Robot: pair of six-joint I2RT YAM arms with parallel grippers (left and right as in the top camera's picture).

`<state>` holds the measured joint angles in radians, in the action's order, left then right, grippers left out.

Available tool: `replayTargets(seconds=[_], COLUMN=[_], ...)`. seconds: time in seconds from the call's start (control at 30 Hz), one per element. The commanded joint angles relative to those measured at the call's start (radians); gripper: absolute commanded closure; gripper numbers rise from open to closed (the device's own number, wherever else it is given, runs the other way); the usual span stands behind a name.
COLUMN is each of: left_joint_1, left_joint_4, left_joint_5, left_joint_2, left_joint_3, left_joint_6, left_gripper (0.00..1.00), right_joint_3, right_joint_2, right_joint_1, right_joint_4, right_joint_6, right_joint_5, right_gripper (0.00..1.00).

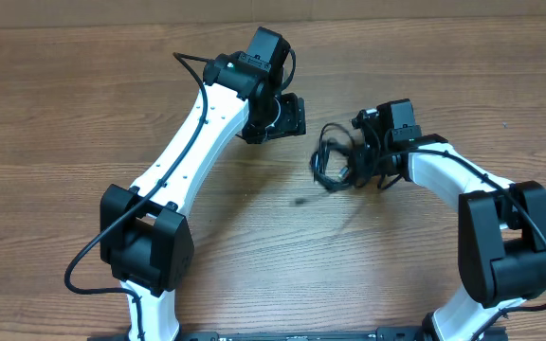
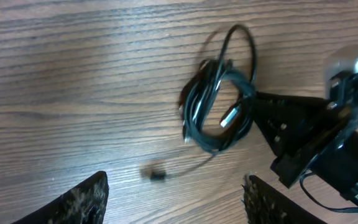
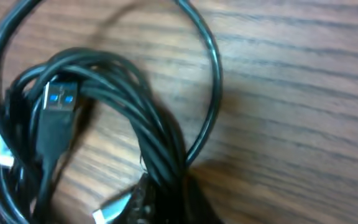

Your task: Untangle cables

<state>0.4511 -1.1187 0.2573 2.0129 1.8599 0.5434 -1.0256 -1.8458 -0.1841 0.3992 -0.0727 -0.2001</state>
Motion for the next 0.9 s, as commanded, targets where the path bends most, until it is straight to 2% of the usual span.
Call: replayTargets(seconds=[0.0, 0.1, 0.17, 0.23, 0.3, 0.33, 0.4, 0.47, 0.53, 0.6, 0.67, 0.77, 0.87], left_joint_1=[-0.014, -0.021, -0.021, -0.02, -0.018, -0.017, -0.015, -0.006, 0.01, 0.036, 0.07, 0.13, 0.192], left_joint_4=[-0.016, -0.034, -0.042, -0.053, -0.058, -0.058, -0.055, -0.056, -0.052, -0.045, -0.039, -0.002, 0.06], left_joint_5=[-0.022, -0.021, -0.02, -0.012, 0.007, 0.018, 0.037, 0.039, 0.02, -0.052, -0.149, -0.229, -0.232], left_joint_2=[-0.021, -0.021, -0.021, -0.021, -0.021, -0.021, -0.021, -0.021, -0.021, -0.018, -0.011, 0.013, 0.049], left_joint_3=[0.021, 0.021, 0.021, 0.021, 0.021, 0.021, 0.021, 0.021, 0.021, 0.02, 0.02, 0.02, 0.02], left_joint_6=[0.003, 0.004, 0.028, 0.064, 0.084, 0.093, 0.093, 0.091, 0.055, 0.02, -0.022, -0.195, -0.438], left_gripper=[0.3, 0.29, 0.18, 0.07, 0.01, 0.0, 0.01, 0.0, 0.1, 0.17, 0.18, 0.25, 0.24], right_joint_3=[0.003, 0.003, 0.003, 0.003, 0.003, 0.003, 0.003, 0.0, -0.014, -0.039, -0.059, -0.069, -0.069], right_joint_2=[-0.01, -0.01, -0.01, -0.01, -0.01, -0.01, -0.01, 0.0, 0.026, 0.069, 0.119, 0.204, 0.265], right_joint_1=[0.001, 0.0, 0.0, -0.002, -0.018, -0.026, -0.034, -0.018, 0.019, 0.069, 0.119, 0.208, 0.306], right_joint_4=[0.021, 0.093, 0.099, 0.056, -0.023, -0.045, -0.048, -0.014, 0.064, 0.172, 0.267, 0.375, 0.438], right_joint_6=[0.313, 0.779, 0.982, 1.12, 1.124, 1.113, 1.085, 1.04, 0.991, 0.927, 0.872, 0.778, 0.658], right_joint_5=[-0.004, -0.063, -0.192, -0.369, -0.47, -0.466, -0.411, -0.399, -0.36, -0.279, -0.2, -0.12, -0.104], right_gripper=[0.96, 0.96, 0.96, 0.88, 0.73, 0.54, 0.4, 0.38, 0.38, 0.38, 0.38, 0.34, 0.22])
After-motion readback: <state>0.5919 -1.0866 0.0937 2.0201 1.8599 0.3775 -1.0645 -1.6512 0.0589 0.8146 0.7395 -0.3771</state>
